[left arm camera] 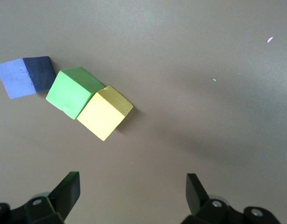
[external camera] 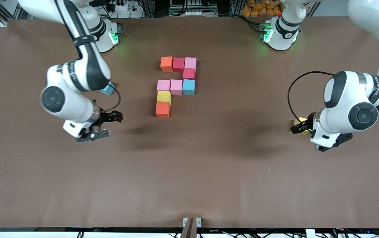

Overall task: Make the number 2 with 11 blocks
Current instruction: 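Move the right gripper to purple while the left gripper reaches yellow, then lower the right gripper over purple while the left gripper lowers over yellow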

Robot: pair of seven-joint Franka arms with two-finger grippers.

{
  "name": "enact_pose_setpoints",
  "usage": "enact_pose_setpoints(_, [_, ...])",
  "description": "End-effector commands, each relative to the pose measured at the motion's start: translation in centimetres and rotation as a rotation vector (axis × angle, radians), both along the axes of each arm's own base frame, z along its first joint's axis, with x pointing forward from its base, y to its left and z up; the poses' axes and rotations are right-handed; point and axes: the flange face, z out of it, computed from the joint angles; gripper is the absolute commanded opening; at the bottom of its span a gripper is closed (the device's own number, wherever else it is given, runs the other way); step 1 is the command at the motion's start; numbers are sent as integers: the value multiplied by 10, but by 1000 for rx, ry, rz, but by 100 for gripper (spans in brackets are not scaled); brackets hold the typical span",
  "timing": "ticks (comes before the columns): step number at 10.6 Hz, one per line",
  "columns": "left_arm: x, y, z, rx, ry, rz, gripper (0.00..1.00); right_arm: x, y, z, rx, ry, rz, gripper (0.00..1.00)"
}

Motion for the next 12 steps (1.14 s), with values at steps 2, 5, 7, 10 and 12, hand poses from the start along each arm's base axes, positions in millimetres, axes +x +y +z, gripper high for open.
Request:
enact_pose_setpoints(2, [-7,0,6,-4,-4,22,100,7,-52,43,8,25,30,100])
enact_pose_setpoints(5, [-6,1,7,-2,-7,21,100,12,-87,69,0,54,34,100])
enact_pose_setpoints(7, [-4,2,10,0,-14,23,100,14,-95,81,-4,48,44,100])
enact_pose_setpoints(10, [-2,3,14,3,-22,23,100,19,-95,92,-57,21,75,100])
enact_pose_setpoints(12, [1,6,18,5,-33,27,100,19,-94,92,-60,21,74,100])
